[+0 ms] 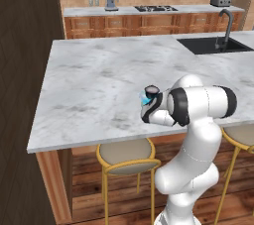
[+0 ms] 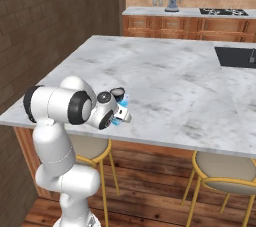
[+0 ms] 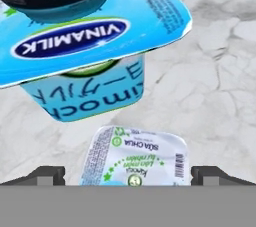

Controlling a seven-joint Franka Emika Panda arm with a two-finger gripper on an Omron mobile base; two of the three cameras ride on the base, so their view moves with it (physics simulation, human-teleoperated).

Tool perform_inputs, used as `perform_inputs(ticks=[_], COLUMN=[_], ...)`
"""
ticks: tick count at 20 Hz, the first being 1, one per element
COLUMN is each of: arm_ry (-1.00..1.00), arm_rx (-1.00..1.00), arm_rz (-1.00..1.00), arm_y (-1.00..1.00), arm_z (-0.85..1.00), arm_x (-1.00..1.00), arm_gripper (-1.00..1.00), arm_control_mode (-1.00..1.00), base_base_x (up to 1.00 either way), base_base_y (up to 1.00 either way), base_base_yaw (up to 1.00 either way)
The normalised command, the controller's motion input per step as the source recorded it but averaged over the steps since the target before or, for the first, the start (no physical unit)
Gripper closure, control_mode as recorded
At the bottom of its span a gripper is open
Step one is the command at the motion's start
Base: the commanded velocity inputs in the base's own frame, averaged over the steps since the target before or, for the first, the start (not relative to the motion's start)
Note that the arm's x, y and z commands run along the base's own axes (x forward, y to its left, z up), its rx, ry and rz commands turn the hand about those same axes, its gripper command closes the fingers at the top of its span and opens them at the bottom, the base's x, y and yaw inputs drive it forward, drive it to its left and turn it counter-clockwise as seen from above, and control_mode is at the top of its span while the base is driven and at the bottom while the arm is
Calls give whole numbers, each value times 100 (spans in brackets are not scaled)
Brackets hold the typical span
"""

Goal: Stack the yogurt containers by placing the smaller containers on top of the larger containers.

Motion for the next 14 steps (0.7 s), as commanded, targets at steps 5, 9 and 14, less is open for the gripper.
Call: perform_inputs(ticks=[5, 9, 14], arm_ry=[-3, 0, 0], arm_rx=[0, 0, 0], arm_rz=[0, 0, 0], arm_y=[-3, -1, 0], arm_z=[-9, -1, -2], arm_x=[17, 1, -1], arm_gripper=[-100, -100, -100], arm_control_mode=[-100, -100, -100], base_base_x=[0, 0, 0], base_base_y=[0, 0, 0], base_base_yaw=[0, 0, 0])
